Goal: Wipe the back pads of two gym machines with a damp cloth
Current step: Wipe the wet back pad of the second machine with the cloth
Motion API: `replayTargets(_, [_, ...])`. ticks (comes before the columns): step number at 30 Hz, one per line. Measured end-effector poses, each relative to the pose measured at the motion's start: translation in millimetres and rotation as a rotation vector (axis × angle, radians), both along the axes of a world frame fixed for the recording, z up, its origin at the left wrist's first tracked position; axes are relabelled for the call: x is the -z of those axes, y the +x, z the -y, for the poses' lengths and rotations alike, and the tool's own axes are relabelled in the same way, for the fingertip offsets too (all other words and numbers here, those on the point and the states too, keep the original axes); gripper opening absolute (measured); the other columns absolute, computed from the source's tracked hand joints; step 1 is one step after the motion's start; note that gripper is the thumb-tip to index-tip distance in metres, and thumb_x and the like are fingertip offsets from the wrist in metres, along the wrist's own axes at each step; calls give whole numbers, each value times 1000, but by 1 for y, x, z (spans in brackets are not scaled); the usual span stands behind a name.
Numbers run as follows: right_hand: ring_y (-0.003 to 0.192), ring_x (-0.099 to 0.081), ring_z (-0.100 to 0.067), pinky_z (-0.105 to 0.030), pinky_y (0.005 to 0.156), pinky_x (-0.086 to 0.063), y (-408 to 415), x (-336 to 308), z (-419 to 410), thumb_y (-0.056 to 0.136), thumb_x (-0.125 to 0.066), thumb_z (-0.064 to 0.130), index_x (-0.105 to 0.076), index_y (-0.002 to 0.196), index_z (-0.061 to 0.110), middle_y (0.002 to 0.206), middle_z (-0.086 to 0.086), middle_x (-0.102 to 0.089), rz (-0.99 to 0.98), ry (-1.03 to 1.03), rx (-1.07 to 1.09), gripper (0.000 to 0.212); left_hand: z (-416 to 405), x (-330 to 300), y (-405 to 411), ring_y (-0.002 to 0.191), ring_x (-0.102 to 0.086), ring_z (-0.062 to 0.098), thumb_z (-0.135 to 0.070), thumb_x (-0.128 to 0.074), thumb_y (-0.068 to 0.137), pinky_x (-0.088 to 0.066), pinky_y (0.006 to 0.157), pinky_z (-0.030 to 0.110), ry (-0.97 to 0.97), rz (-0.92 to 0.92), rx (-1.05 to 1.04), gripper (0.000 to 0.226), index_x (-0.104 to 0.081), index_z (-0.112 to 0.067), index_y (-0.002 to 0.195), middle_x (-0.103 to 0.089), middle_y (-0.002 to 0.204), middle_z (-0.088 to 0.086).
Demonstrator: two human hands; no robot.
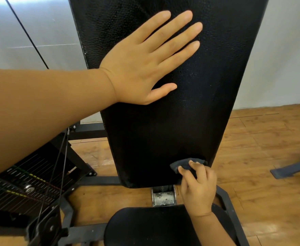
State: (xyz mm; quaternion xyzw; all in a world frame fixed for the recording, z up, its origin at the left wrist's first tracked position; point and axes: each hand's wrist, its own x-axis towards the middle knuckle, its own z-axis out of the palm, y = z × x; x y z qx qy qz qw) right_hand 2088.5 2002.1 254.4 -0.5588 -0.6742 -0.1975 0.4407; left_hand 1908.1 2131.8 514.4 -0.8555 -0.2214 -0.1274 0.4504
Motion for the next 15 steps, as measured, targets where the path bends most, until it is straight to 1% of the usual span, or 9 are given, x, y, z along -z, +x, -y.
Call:
replayTargets(2, [87,-46,-27,-36,71,-36,3,2,2,80,-49,7,-56,97,19,103,-5,-48,38,-28,-11,22,-1,0,0,143,-14,39,-47,-28,100,-10,117,50,1,-9,17,69,-15,-3,150,-16,156,20])
replayTargets(3, [87,-46,-27,-35,70,-36,4,2,1,80,-49,7,-59,95,19,102,-5,-49,50,-41,-10,22,-2,0,0,143,-14,39,-47,-29,100,-10,117,50,0,-19,16,69,-15,-3,150,-16,156,20])
replayTargets(5, [85,-46,-26,-35,69,-34,5,-2,0,79,-48,8,-70,85,15,96,-8,-55,64,-65,-5,24,-2,0,-1,143,-14,38,-48,-28,100,-11,117,50,-3,-29,9,69,-15,-3,150,-16,156,20])
replayTargets(7, [83,-45,-25,-34,69,-33,6,-8,-1,79,-48,9,-74,77,12,88,-10,-60,62,-79,-12,26,-2,1,-1,144,-13,38,-48,-28,100,-11,117,50,-15,-24,15,69,-15,-2,150,-16,156,20])
replayTargets(9, [83,-45,-24,-35,69,-34,4,-15,-3,80,-49,9,-71,80,14,89,-9,-58,50,-66,-39,23,-3,0,-1,144,-13,38,-47,-28,100,-11,117,50,-14,-25,14,69,-15,-2,150,-16,156,20])
replayTargets(12, [83,-45,-24,-35,69,-35,-4,-23,-9,82,-51,9,-58,93,21,98,-3,-49,11,-11,-88,18,-2,1,0,143,-14,38,-46,-29,100,-11,117,50,-33,-51,26,68,-16,-2,150,-17,156,20])
replayTargets(15, [83,-44,-25,-35,70,-36,-13,-24,-12,82,-53,9,-56,95,22,100,-3,-48,-33,27,-82,19,-2,-1,-2,143,-14,38,-46,-30,100,-10,117,50,-71,-97,60,67,-17,-2,150,-17,156,19])
